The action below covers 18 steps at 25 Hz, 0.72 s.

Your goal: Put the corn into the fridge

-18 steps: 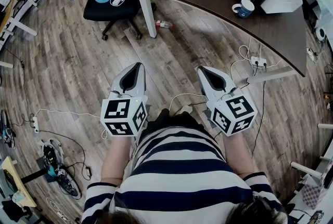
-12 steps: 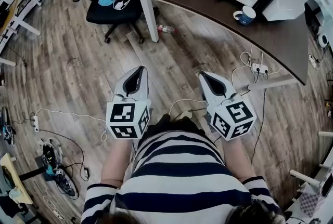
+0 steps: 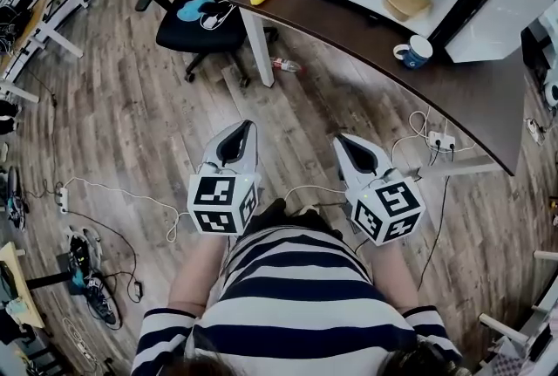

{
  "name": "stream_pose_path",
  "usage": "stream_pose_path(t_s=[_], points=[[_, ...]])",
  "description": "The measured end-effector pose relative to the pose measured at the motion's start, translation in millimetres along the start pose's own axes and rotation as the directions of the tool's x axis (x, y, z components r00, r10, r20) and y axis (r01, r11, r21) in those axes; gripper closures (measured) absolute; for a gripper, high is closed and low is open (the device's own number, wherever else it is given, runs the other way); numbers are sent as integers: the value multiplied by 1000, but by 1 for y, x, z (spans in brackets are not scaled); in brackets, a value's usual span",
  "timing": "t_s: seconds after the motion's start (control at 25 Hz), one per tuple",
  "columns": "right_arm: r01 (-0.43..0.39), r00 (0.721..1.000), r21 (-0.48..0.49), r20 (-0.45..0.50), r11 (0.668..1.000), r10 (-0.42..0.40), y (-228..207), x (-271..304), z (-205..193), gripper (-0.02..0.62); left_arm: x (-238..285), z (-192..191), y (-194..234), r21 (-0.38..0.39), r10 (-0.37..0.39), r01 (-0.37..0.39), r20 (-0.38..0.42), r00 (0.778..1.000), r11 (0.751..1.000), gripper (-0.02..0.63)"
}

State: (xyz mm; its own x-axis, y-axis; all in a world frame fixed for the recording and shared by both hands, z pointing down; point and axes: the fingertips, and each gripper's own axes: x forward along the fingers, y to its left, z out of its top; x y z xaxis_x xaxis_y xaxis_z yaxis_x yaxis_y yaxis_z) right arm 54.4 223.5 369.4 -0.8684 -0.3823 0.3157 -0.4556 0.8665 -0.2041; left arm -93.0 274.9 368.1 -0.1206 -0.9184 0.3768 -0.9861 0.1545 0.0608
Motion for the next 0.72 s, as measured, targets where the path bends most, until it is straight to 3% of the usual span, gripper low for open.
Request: stream_pose_path(t_s=[0.44,0.72], points=[[-12,1000,6,-26,1000,12,-26,7,-4,600,25,1,-4,-36,18,-19,-26,1000,999,606],[8,999,7,-41,1000,-8,-46,28,-4,600,62,14,7,5,35,-35,20,999,999,606]])
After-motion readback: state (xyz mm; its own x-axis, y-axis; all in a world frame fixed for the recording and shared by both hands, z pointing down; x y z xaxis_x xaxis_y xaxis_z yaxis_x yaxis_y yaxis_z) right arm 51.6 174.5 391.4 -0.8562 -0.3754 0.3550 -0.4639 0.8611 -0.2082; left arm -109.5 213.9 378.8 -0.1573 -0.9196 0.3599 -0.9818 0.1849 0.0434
